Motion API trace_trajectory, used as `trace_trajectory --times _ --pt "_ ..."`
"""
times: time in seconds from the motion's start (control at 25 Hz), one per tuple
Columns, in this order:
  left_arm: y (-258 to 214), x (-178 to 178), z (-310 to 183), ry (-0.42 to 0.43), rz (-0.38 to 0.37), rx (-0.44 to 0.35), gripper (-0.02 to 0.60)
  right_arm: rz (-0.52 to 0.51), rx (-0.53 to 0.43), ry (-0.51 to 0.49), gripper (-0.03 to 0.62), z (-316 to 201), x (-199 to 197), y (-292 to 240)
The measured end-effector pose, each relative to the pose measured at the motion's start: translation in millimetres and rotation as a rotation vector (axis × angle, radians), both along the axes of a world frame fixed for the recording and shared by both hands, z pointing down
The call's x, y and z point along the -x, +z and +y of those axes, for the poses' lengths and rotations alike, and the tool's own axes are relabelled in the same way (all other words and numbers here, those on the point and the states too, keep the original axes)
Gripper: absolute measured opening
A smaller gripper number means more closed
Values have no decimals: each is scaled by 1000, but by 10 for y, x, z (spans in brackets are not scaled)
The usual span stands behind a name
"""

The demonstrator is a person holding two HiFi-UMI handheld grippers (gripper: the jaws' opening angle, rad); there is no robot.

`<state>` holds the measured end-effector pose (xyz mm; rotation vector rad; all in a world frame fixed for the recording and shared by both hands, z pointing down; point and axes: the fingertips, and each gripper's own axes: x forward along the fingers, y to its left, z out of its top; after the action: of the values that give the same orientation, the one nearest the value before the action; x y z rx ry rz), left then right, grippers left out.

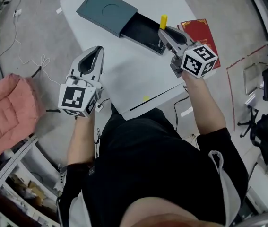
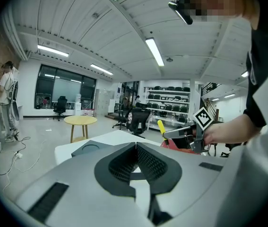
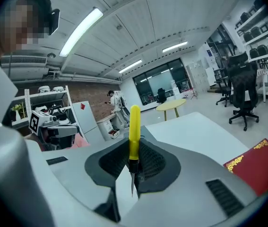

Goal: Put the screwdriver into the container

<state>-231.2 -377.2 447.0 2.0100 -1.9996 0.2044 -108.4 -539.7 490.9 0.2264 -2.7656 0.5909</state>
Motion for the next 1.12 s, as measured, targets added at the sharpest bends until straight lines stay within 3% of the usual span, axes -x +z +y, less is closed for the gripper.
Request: trace_trajectory --times 0.36,0.76,1.12 --pt "144 16 -71 -8 18 10 17 227 22 -100 78 -107 340 757" --pt "292 103 111 -35 48 23 17 525 45 -176 78 -142 331 1457" --pt "228 132 272 -47 37 12 17 628 23 -187 78 -121 327 1576"
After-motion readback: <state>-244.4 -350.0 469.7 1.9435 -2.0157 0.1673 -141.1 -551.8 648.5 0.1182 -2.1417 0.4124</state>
